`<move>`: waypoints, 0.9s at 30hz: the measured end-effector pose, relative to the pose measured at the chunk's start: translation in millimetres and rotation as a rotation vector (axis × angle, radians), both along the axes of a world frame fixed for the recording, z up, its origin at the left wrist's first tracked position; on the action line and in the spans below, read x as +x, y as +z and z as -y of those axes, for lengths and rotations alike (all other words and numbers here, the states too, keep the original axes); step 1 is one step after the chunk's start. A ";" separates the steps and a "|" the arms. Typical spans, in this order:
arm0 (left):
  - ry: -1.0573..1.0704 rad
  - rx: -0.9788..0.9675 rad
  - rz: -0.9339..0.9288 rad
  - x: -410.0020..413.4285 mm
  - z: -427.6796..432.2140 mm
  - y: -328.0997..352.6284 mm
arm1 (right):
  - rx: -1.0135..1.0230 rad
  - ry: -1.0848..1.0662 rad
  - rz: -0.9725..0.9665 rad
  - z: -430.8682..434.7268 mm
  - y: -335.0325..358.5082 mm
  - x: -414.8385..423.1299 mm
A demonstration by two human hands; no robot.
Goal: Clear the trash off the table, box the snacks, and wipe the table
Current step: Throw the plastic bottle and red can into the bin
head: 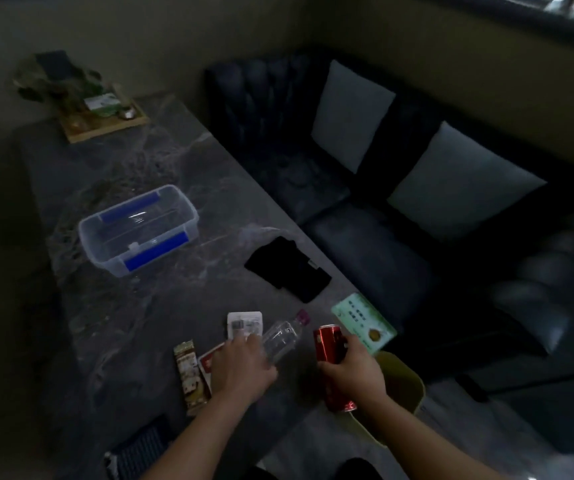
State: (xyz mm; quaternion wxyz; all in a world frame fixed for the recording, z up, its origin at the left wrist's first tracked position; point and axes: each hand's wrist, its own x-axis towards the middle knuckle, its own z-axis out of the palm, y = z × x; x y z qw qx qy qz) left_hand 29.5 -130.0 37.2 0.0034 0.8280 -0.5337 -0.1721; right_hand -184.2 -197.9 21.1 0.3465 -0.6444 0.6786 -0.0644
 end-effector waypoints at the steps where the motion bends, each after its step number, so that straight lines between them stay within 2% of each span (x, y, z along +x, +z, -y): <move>1: -0.028 0.012 0.010 -10.2 2.0 0.9 | 0.000 -0.017 0.006 -3.4 -0.5 -11.6; 9: -0.190 0.006 0.044 -144.5 24.4 5.3 | -0.006 -0.165 0.065 -18.7 -4.6 -146.8; 16: -0.217 0.071 -0.003 -262.7 19.9 -1.6 | 0.140 -0.173 0.032 -24.0 -24.2 -269.4; 22: -0.227 0.192 -0.059 -303.9 18.3 -25.5 | 0.271 -0.176 0.007 -31.5 -48.4 -311.1; 27: -0.238 0.314 -0.062 -314.8 28.9 -73.0 | 0.351 -0.194 -0.031 -29.3 -80.7 -316.6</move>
